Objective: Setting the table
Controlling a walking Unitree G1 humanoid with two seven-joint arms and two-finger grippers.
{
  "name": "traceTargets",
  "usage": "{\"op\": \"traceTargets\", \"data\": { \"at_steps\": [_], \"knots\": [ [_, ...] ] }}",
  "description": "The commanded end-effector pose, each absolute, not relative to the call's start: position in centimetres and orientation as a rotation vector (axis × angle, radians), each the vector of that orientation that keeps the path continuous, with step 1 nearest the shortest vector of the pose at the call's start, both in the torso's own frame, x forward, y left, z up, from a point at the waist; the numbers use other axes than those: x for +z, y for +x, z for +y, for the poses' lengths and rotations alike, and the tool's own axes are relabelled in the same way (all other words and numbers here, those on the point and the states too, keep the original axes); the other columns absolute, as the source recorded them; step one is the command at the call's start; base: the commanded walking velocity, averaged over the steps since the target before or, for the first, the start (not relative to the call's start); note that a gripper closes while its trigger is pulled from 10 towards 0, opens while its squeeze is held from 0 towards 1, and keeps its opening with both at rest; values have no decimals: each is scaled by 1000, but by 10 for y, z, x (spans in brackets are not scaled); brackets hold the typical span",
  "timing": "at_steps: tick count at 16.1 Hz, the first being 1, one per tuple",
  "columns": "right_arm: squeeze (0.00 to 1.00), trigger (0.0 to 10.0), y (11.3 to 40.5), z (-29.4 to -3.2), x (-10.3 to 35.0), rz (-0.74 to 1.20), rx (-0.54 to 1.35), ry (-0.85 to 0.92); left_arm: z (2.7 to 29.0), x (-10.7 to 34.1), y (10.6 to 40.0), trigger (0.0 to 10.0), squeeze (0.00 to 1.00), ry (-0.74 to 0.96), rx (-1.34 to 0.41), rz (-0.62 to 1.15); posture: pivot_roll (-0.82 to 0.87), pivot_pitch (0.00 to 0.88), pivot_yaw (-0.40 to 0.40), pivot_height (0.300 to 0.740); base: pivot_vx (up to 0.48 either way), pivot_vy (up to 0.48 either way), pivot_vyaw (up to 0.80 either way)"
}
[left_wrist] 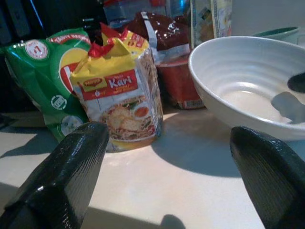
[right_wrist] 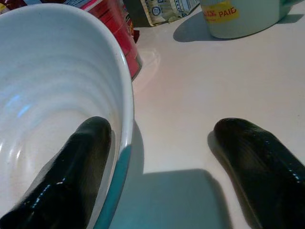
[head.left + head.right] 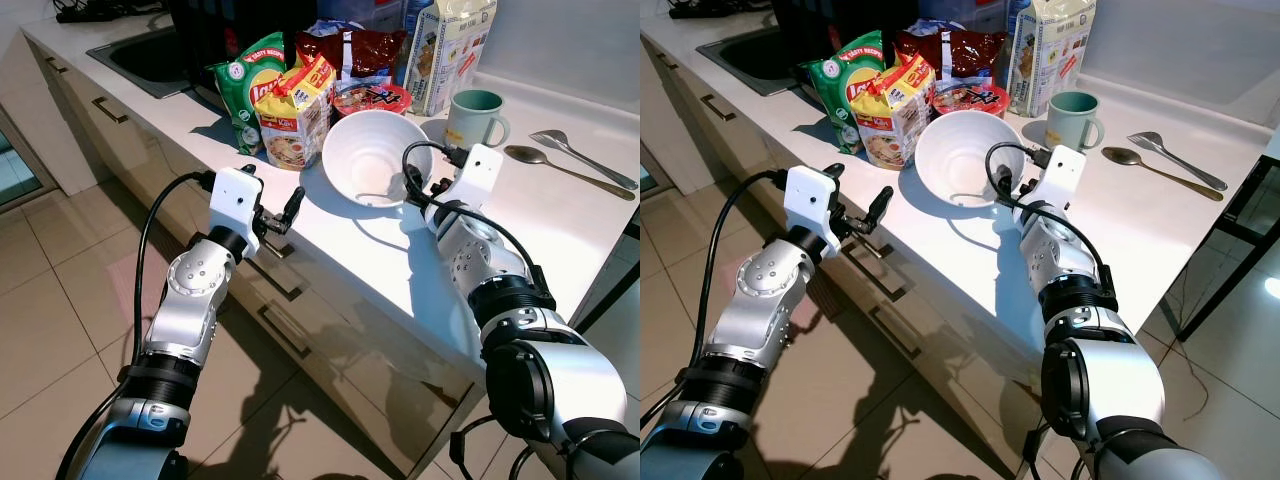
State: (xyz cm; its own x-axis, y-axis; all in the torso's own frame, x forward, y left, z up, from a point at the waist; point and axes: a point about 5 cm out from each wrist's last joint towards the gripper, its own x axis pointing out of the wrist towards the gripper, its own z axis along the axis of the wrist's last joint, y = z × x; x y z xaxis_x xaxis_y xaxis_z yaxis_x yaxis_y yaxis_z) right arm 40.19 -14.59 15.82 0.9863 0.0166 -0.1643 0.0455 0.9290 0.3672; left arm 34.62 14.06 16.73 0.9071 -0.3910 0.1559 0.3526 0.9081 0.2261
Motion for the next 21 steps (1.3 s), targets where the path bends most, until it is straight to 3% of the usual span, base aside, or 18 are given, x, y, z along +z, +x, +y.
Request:
{"op": "traceTargets", "data": {
  "at_steps": [1,2,3,4,5,21],
  "knots": [
    [0,0,403,-144,159,173,-17,358,146,170,346,10000,0,198,-366,-199,9,26,79,740,0,0,0],
    [0,0,402,-144,157,178,-19,338,147,170,346,10000,0,198,-365,-198,9,27,79,740,0,0,0],
    [0,4745,402,-143,155,185,-21,319,147,170,346,10000,0,198,-366,-198,9,27,79,740,0,0,0],
    [0,4510,402,-143,155,178,-22,317,146,170,346,10000,0,198,-366,-198,9,28,79,740,0,0,0],
    [0,0,402,-143,155,172,-15,319,146,170,346,10000,0,198,-366,-198,10,29,79,740,0,0,0],
    [0,0,400,-144,154,132,-13,306,146,170,345,10000,0,192,-372,-200,12,24,79,740,0,0,0]
  ]
}}
